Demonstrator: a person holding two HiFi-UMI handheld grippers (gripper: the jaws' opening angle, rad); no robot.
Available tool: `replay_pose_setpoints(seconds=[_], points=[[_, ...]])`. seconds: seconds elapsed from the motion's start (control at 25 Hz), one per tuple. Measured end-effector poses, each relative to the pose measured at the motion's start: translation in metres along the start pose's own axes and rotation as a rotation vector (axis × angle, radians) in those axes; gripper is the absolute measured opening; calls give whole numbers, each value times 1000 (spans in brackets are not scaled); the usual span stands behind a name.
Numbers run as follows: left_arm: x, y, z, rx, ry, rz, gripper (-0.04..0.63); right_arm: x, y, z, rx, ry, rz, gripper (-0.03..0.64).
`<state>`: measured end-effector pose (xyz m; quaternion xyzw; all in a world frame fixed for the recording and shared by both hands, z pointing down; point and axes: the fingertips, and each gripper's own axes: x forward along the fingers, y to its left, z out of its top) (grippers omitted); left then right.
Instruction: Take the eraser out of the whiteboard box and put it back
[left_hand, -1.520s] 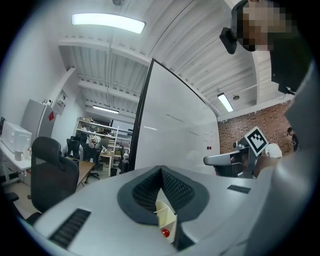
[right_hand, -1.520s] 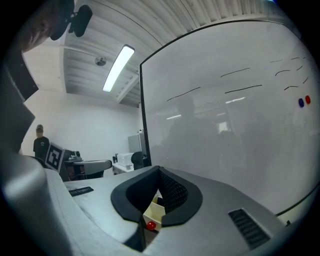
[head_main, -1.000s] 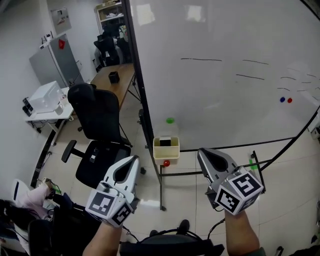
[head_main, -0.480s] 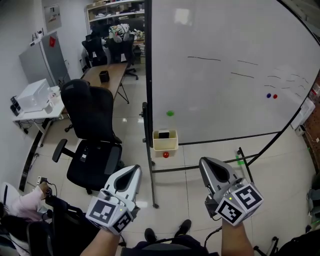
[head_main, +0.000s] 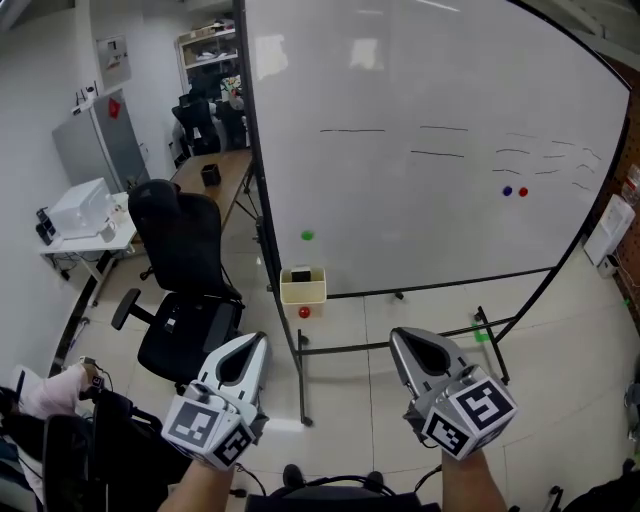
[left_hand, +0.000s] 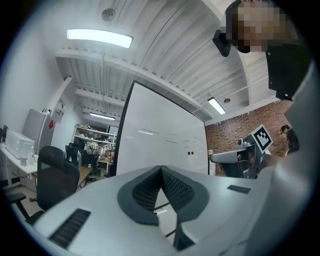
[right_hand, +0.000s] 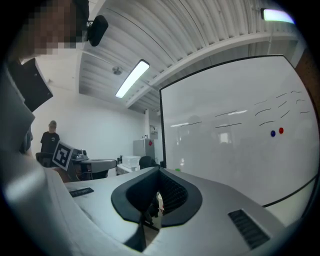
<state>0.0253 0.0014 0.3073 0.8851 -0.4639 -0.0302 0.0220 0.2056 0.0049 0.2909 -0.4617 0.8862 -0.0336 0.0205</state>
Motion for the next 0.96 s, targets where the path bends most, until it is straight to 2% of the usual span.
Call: replay_pose_setpoints(seconds=[0.32, 0.96], points=[[7, -39, 1, 2, -8, -3, 32, -28, -19, 3, 38, -15, 19, 12], [5, -52, -3, -1, -4, -27, 32, -39, -17, 1, 38, -5, 11, 12]])
